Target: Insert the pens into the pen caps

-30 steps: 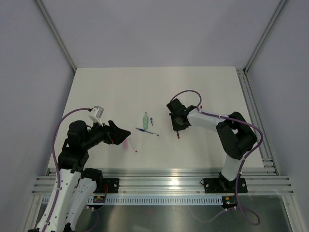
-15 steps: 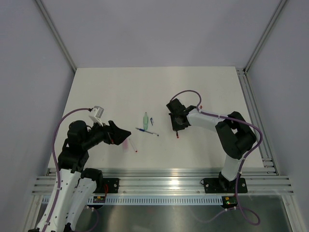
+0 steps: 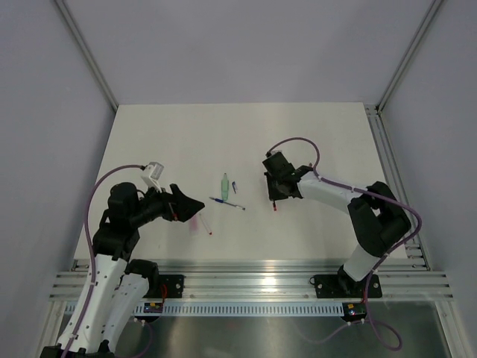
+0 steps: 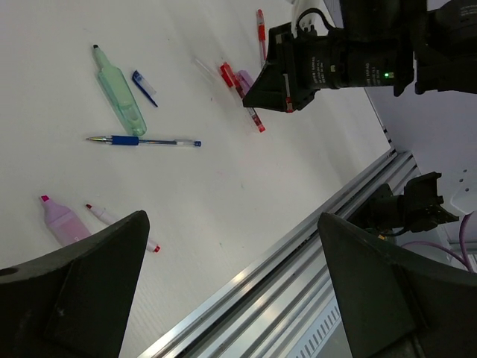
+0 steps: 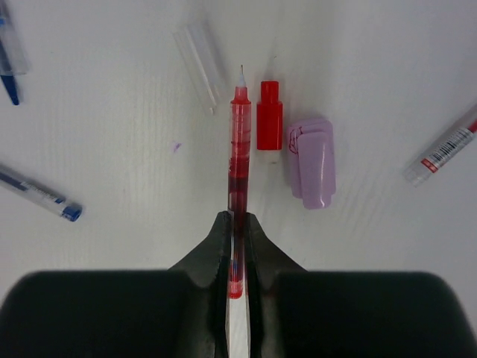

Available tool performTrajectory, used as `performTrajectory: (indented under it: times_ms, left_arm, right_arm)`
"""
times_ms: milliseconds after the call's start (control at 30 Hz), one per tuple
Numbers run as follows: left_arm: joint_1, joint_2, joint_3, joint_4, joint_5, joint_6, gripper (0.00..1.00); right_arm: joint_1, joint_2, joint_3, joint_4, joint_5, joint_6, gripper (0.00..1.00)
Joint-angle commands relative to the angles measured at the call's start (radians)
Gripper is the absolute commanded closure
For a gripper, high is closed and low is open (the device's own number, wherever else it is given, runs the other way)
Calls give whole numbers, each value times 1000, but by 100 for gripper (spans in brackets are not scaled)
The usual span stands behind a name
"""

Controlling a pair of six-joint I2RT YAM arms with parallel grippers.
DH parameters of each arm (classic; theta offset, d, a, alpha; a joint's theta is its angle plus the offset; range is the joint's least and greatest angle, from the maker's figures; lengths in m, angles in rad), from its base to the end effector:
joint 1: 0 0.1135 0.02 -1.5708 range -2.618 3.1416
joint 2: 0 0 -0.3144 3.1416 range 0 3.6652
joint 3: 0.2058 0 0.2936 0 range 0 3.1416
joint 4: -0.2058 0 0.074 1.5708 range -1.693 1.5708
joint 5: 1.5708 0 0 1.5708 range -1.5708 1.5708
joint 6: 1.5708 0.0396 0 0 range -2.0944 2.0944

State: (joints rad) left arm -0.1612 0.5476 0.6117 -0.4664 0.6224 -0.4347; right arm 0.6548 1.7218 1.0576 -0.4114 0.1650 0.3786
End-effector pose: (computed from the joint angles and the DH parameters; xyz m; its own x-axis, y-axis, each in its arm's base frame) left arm 0.1268 -0.0440 0.3139 -0.6284 -0.2445 -0.7385 0.4358 0.6757 -0.5945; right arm 0.3088 0.2289 0.1949 -0.8476 -0.1911 -0.4950 -0.2427 0.9692 0.0414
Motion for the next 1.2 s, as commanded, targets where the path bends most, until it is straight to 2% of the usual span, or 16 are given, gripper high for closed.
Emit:
performTrajectory:
  times_ms: [0, 133, 267, 333, 400, 433, 533, 667, 733, 867, 1167]
  left_arm:
    - [5, 14, -4, 69, 46, -32, 1]
    - [5, 44, -26, 106, 88, -70, 1]
    - [-36, 75, -91, 286, 146, -188, 1]
    - [-82, 120, -105, 339, 114, -243, 16]
    - [-190, 182, -99, 379, 33, -263, 24]
    - [-271, 204, -95, 418, -21, -271, 25]
    - [-413, 308, -61, 512, -110, -299, 26]
    - [-530, 403, -17, 589, -229, -292, 30]
    - [-563, 423, -26, 674, -291, -305, 34]
    - [-572, 497, -27, 797, -309, -343, 46]
    - [-606, 604, 43, 848, -337, -328, 49]
  right_arm:
    - [9, -131, -30, 75, 11, 16, 100]
    - [8, -198, -54, 100, -10, 14, 100]
    - [23, -287, -103, 192, -102, 32, 100]
    - [25, -323, -123, 229, -134, 42, 100]
    - [29, -379, -156, 279, -160, 66, 100]
    - [32, -401, -178, 296, -194, 74, 100]
    - [48, -482, -218, 382, -208, 97, 100]
    - [71, -557, -269, 488, -243, 138, 100]
    - [77, -600, -304, 526, -266, 158, 100]
    - [78, -656, -334, 579, -294, 194, 100]
    - [78, -693, -357, 612, -338, 226, 100]
